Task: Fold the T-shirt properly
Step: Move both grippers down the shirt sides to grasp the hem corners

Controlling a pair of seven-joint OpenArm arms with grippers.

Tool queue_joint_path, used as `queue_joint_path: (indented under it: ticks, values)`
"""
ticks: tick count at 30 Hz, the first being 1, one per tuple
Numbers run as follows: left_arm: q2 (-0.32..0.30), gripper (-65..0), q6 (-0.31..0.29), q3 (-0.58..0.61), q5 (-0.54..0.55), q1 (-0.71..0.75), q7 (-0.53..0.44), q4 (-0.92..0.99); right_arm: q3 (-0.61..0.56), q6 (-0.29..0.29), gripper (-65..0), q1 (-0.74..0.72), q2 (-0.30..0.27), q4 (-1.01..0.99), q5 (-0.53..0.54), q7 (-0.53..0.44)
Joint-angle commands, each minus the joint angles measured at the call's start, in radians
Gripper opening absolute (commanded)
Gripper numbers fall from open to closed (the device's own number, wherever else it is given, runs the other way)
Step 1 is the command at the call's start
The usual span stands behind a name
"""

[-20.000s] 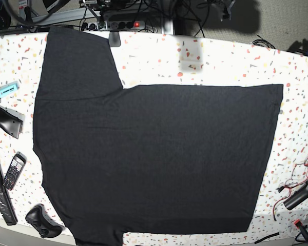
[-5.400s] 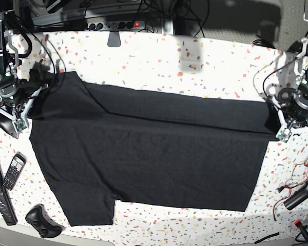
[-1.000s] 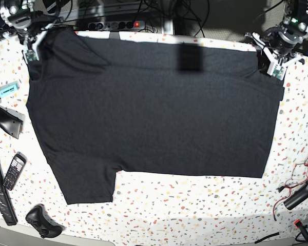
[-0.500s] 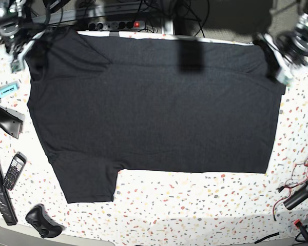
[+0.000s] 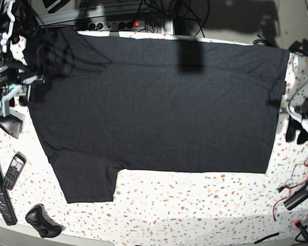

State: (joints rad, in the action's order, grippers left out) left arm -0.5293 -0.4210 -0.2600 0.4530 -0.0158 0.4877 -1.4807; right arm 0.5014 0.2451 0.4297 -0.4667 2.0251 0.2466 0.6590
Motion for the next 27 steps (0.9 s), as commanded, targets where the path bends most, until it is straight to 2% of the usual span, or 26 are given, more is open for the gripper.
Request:
queue_joint_path:
  ticks: [1, 4, 7, 13, 17, 22, 24, 27]
  values:
    - [-0.019, -43.9, -0.013, -0.002, 0.029, -0.069, -0.019, 0.037, 0.006, 0.004, -44.8, -0.018, -0.013, 0.014, 0.001, -0.024]
    - [-0.02, -43.9, -0.047, 0.035, 0.049, -0.231, 0.021, 0.23, 0.006, 0.003, -44.8, -0.037, -0.009, 0.012, 0.001, -0.027]
    - [-0.019, -43.9, -0.061, 0.114, 0.046, -0.381, 0.017, 0.433, 0.006, 0.003, -44.8, -0.036, -0.01, 0.012, 0.001, -0.029]
    - [-0.011, -43.9, -0.066, 0.315, 0.045, -0.638, -0.084, 0.819, 0.006, 0.003, -44.8, -0.036, -0.01, 0.012, 0.001, 0.011]
    - [0.018, -43.9, -0.066, 0.394, -0.01, -0.737, -0.159, 0.993, 0.006, 0.003, -44.8, -0.035, -0.009, 0.012, 0.001, 0.047]
    - [0.085, -43.9, -0.066, 0.407, -0.104, -0.774, -0.222, 1.114, 0.006, 0.004, -44.8, -0.035, -0.009, 0.012, 0.001, 0.095]
    - [0.111, -43.9, -0.039, 0.407, -0.162, -0.774, -0.256, 1.152, 0.006, 0.004, -44.8, -0.035, -0.01, 0.012, 0.001, 0.124]
    - [0.136, -43.9, 0.06, 0.407, -0.225, -0.774, -0.324, 1.207, 0.006, 0.004, -44.8, -0.035, -0.01, 0.012, 0.0, 0.157]
